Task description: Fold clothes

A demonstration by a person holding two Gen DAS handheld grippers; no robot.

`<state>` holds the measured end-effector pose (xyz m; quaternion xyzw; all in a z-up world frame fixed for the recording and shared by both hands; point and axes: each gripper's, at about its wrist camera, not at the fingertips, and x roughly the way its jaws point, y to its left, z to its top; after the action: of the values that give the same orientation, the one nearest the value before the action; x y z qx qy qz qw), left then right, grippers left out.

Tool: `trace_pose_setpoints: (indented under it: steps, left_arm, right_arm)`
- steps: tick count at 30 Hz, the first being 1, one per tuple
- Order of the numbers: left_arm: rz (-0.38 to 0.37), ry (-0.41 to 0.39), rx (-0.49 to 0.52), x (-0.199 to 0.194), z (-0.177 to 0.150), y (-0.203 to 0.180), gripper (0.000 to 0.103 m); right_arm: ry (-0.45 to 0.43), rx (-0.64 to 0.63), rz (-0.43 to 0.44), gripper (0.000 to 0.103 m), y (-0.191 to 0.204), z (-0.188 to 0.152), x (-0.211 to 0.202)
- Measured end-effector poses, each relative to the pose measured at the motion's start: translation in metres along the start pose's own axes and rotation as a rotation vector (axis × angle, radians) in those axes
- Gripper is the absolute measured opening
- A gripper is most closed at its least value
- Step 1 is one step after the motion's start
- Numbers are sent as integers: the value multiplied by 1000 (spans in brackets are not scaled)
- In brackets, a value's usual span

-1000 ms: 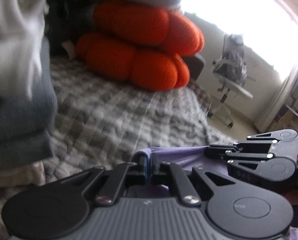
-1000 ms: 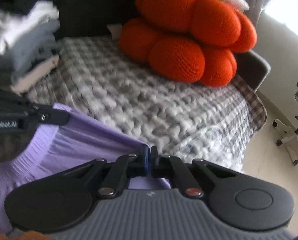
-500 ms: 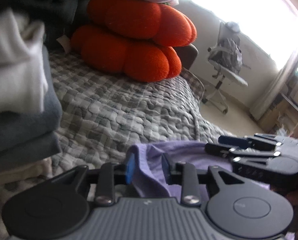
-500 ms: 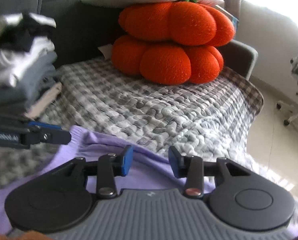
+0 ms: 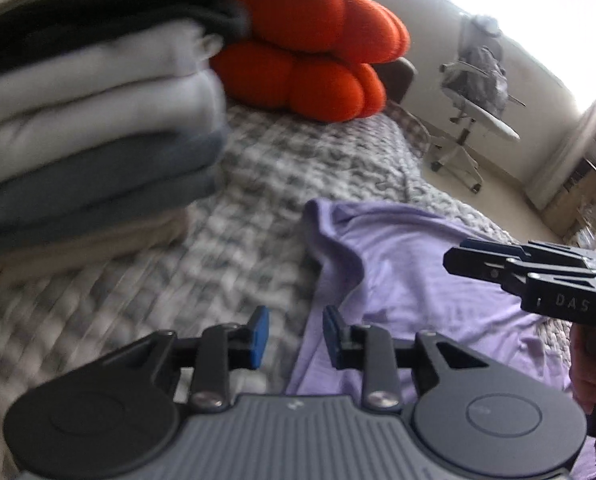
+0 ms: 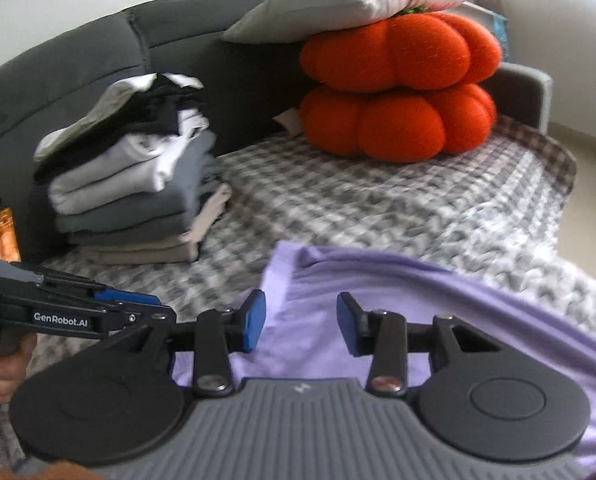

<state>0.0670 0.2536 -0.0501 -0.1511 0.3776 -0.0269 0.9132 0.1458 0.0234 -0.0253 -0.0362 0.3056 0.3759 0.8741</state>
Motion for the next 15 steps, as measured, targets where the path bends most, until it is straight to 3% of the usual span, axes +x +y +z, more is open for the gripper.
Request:
trace_pose_setpoints:
  steps: [7, 10, 15]
  left_arm:
    - [-43, 81, -161, -5, -30, 29, 29]
    - [-98, 88, -201, -8, -32, 34, 29]
    - [-149, 83, -201, -10, -35, 32, 29]
  right_arm:
    - [23, -40, 41, 43, 19, -13, 11]
    - [31, -33, 45, 42, 18, -13, 18]
    - [43, -21, 59, 42, 20, -15, 28]
